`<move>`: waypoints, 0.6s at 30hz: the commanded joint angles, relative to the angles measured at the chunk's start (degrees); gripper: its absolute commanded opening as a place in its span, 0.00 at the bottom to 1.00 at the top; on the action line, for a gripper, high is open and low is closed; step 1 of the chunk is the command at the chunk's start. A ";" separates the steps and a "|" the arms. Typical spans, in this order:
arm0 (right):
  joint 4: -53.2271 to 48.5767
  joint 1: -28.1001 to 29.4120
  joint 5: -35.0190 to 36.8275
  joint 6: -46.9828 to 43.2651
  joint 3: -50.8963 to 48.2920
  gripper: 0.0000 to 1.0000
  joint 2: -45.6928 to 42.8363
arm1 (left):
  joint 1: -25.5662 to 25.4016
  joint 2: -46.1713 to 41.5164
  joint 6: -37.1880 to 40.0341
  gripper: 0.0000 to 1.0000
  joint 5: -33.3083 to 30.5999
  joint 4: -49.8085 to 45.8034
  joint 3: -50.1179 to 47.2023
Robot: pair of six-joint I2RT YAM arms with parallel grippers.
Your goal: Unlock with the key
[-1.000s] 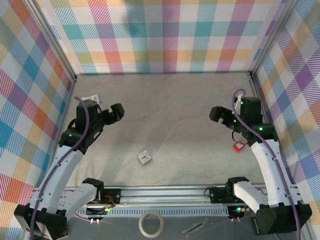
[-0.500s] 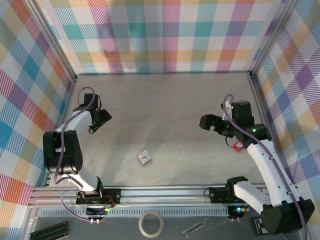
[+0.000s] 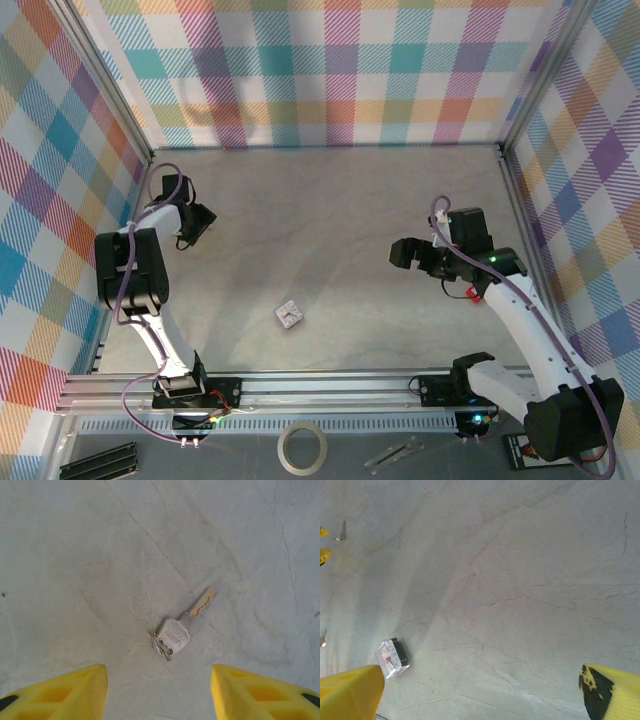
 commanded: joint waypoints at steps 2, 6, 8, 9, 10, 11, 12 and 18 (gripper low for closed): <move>1.70 0.83 -0.68 0.85 -0.97 1.00 0.43 | 0.67 2.20 -0.60 0.54 0.97 -2.01 3.08; 1.59 1.08 -0.11 0.75 -1.21 1.00 0.52 | 0.69 3.40 -0.79 0.52 0.75 -1.99 3.38; 1.73 1.17 -0.02 0.83 -1.24 1.00 0.69 | 0.69 4.44 -0.79 0.50 0.98 -1.94 3.84; 1.81 1.15 -0.27 0.97 -1.12 0.99 0.86 | 0.67 5.10 -0.80 0.48 1.20 -2.16 4.21; 2.11 1.13 -0.90 1.09 -1.04 0.99 0.95 | 0.69 5.72 -0.80 0.44 1.45 -2.44 4.46; 2.52 1.17 -1.41 1.25 -1.04 0.99 0.87 | 0.65 6.10 -0.63 0.42 1.53 -2.63 4.70; 3.19 1.12 -1.92 1.49 -0.90 0.99 0.87 | 0.69 6.43 -0.49 0.39 1.66 -2.66 4.67; 6.10 1.25 -3.50 2.96 1.20 0.99 3.91 | 0.69 8.10 0.16 0.22 2.97 -2.03 4.03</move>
